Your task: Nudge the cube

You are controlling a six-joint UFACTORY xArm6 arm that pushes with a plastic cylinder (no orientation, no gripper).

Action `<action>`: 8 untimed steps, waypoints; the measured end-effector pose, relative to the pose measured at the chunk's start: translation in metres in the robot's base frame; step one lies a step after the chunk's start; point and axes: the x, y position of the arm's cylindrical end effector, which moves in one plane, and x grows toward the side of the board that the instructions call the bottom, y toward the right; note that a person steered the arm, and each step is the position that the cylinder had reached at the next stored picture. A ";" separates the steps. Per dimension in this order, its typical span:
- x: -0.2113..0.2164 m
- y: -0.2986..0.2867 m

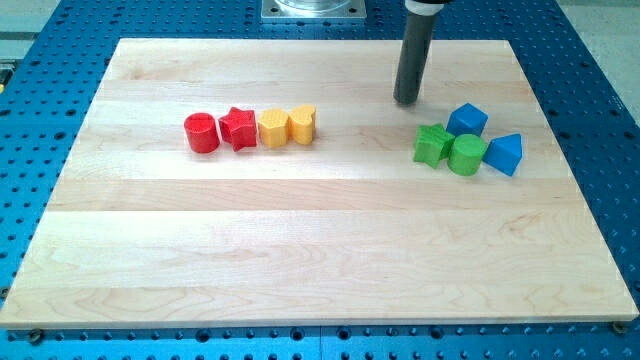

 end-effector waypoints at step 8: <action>0.034 0.131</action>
